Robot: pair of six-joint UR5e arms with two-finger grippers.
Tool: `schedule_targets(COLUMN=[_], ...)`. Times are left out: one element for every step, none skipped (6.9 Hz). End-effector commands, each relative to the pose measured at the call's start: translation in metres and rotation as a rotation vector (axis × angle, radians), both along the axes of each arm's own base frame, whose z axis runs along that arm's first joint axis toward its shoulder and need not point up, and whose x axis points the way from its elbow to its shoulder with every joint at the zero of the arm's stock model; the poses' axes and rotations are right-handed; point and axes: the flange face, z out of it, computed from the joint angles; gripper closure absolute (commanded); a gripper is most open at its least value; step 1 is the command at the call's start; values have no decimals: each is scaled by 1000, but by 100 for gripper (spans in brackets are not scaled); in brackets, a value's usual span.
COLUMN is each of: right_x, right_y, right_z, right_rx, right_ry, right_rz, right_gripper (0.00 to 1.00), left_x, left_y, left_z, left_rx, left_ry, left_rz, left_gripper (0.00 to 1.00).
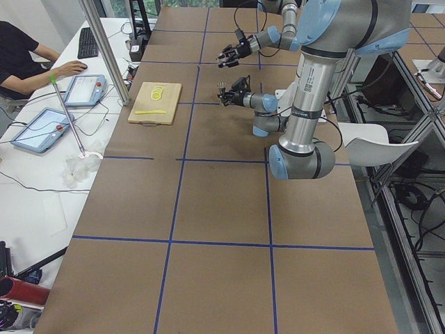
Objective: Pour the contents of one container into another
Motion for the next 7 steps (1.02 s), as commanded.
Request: schedule_targets(right_x=[0,-5,-6,-11,-14,-16,-16], right_y=[5,5,6,6,5,6,5], right_z=[-19,-34,-44,-54,-57,-58,-64], right_rx=[9,5,0,-4,-10,1,14], right_ry=[23,47,74,106,140,181,198], right_rz=[-28,-30,-32,-32,-33,-40,-41], right_gripper=[100,100,100,100,100,100,100], left_x=[9,16,21,23,27,32,41], left_y=[0,0,-1,0,1,0,-2], left_z=[6,-2,-6,-12,-19,-20,-26], left_rx=[32,49,92,105,112,112,113], left_ry=[7,4,-41,-37,-29,-32,-33], left_rz=[24,35,24,39,52,53,53], left_gripper=[100,100,100,100,100,100,100])
